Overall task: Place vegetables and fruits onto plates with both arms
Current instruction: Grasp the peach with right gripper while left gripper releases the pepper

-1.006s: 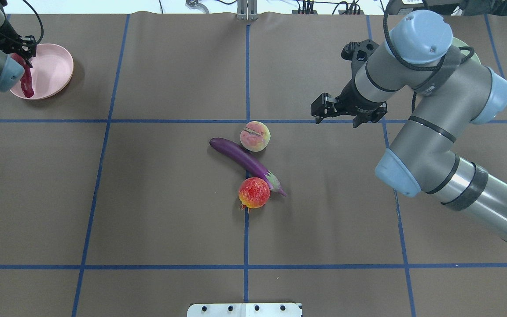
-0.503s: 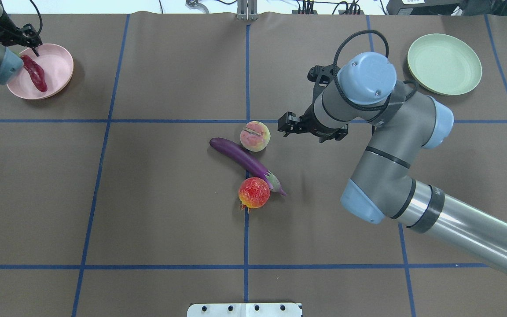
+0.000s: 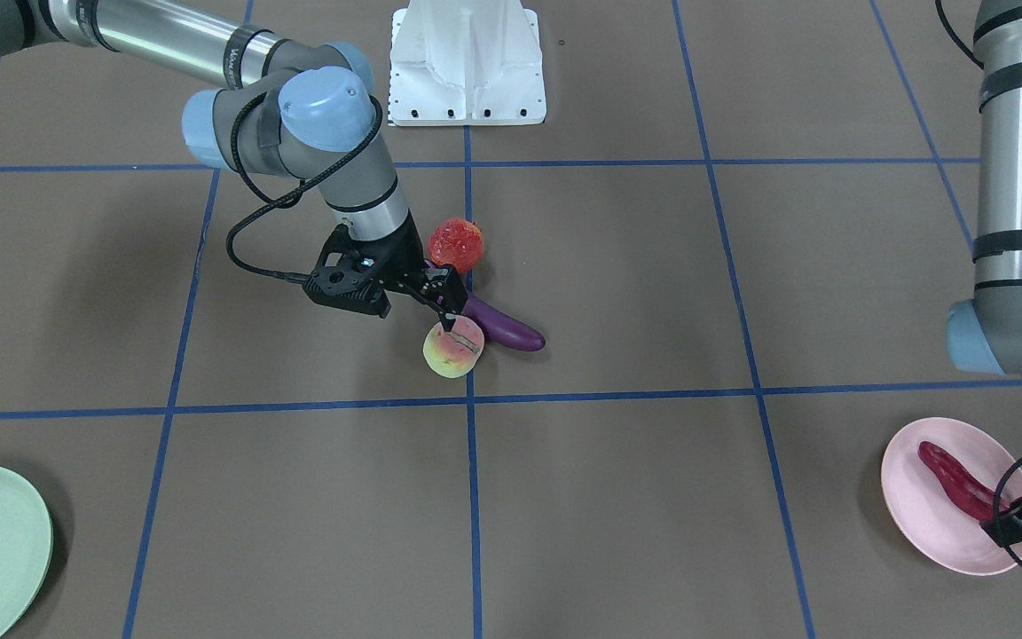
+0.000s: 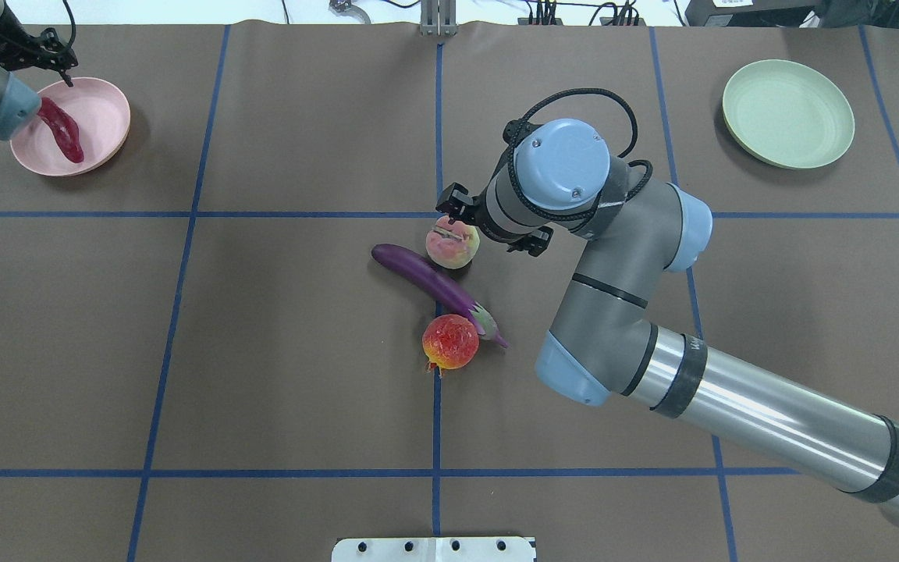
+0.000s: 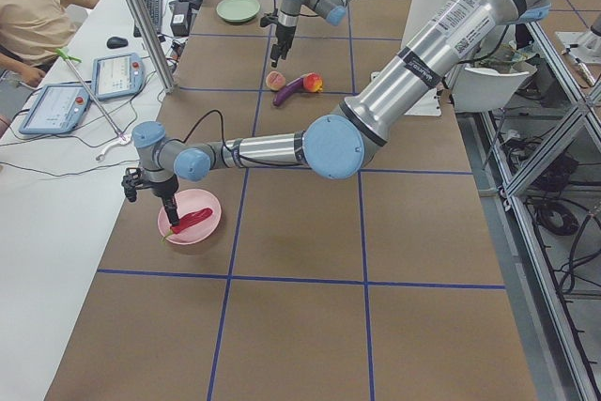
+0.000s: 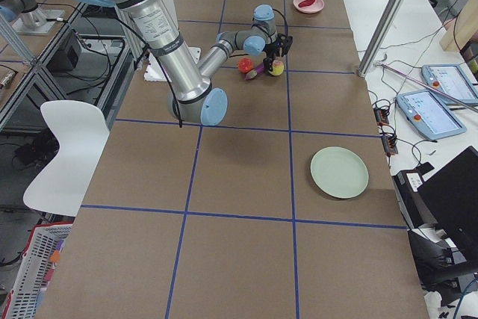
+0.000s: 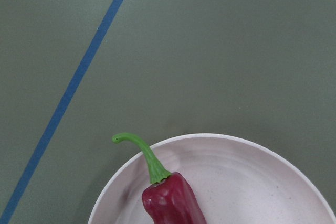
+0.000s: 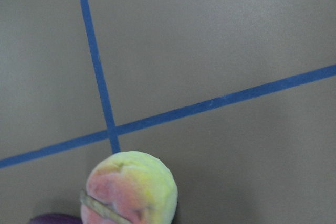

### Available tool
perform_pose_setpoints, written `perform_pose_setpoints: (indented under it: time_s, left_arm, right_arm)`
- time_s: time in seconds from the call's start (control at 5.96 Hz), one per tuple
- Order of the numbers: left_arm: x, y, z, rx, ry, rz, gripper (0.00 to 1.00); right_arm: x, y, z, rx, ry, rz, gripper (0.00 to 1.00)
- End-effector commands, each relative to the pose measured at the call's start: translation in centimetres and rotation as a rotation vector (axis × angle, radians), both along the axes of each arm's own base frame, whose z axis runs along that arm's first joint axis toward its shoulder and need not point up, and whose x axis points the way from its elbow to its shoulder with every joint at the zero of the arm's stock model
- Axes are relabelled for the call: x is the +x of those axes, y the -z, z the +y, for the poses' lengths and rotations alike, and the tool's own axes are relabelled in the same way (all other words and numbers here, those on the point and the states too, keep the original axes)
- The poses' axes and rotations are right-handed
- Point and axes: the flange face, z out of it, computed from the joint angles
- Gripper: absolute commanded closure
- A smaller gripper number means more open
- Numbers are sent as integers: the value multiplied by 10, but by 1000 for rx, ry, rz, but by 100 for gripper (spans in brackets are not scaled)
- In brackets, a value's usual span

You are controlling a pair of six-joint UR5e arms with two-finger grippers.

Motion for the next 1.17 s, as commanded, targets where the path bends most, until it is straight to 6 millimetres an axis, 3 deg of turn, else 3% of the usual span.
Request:
perform_pose_setpoints:
  time_s: [0.0,0.17,0.67,1.01]
  left_arm:
    - [0,4,-1,7,2,3,0]
    - [0,8,-1,11,5,5,0]
    - [1,17,-3,18,10,8,0]
    - [1,18,-3,21,10,9,0]
  right_arm:
    - [-30,9,-6,-98,-86,-25,1]
    - [-43,10,-15,-146,-123,-21,1]
    - [-57,-4,-14,-163,-115,11,1]
    - [-63,7,-16,-163,-114,5,2]
